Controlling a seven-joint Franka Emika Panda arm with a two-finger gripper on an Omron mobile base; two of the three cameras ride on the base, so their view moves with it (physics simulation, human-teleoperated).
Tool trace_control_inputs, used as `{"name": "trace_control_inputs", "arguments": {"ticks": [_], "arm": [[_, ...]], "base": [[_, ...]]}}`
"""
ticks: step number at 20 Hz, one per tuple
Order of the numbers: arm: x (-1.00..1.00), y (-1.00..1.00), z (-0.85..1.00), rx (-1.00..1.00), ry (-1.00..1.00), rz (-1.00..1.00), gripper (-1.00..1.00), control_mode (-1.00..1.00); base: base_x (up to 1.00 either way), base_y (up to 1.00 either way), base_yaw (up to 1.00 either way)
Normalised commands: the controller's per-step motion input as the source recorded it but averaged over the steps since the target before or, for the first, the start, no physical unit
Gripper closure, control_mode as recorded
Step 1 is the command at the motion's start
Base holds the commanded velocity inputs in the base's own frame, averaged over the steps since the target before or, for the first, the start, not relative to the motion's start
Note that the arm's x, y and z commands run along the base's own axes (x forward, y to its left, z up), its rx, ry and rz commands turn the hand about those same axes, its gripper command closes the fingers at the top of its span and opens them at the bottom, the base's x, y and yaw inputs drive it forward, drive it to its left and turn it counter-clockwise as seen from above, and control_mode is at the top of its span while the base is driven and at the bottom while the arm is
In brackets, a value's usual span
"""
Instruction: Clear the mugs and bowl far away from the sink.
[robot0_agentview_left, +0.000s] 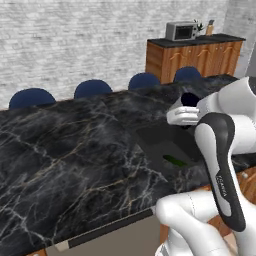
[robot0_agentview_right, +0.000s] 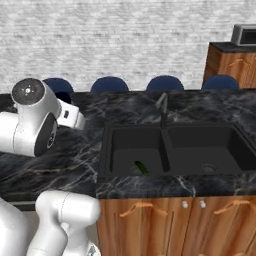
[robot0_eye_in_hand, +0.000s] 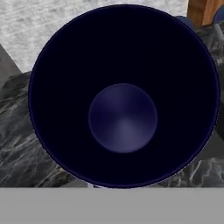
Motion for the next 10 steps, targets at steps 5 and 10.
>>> {"name": "trace_control_inputs", "arguments": {"ticks": [5, 10], "arm": [[0.00, 0.00, 0.00, 0.00, 0.00, 0.00, 1.00, 1.00], [0.00, 0.00, 0.00, 0.00, 0.00, 0.00, 1.00, 1.00]], "base": [[0.00, -0.18, -0.92], [0.00, 0.00, -1.00]]}}
